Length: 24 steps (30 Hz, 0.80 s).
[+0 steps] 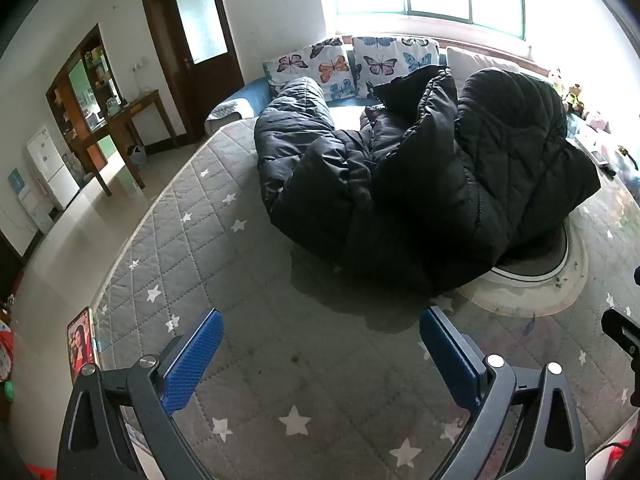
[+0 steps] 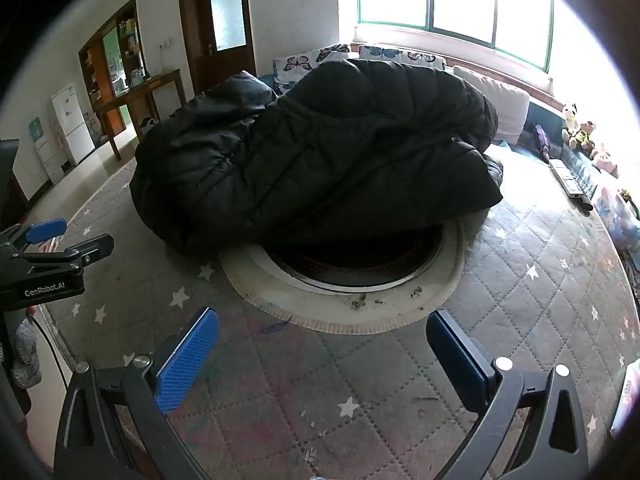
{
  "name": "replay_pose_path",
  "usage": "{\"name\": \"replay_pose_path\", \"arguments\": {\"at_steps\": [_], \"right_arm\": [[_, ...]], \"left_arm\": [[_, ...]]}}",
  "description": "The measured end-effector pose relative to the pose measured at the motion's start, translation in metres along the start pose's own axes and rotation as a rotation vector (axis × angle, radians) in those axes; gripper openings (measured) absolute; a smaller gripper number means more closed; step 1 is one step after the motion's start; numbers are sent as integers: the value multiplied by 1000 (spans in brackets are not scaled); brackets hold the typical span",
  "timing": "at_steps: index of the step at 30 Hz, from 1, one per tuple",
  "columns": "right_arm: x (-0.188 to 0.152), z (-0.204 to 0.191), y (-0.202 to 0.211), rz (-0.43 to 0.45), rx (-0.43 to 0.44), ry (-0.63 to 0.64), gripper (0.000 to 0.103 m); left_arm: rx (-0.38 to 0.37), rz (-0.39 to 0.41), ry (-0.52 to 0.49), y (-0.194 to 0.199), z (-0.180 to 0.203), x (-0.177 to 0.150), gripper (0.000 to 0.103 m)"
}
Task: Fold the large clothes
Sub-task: 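Approach the crumpled black puffer jacket with both grippers open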
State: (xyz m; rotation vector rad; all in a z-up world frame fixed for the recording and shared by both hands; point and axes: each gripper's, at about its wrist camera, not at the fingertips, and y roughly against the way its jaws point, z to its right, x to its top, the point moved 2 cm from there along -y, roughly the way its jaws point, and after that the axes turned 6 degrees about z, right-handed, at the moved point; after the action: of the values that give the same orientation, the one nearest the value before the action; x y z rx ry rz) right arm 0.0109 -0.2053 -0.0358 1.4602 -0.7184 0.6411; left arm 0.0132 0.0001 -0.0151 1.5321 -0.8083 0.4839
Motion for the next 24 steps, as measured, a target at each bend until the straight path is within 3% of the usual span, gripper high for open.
{"name": "replay_pose_path", "arguments": {"at_steps": [24], "right_arm": [[7,2,-16,-29,4,14,103]], "left_arm": [[-4,-15,5,-20,-2,5,103]]}}
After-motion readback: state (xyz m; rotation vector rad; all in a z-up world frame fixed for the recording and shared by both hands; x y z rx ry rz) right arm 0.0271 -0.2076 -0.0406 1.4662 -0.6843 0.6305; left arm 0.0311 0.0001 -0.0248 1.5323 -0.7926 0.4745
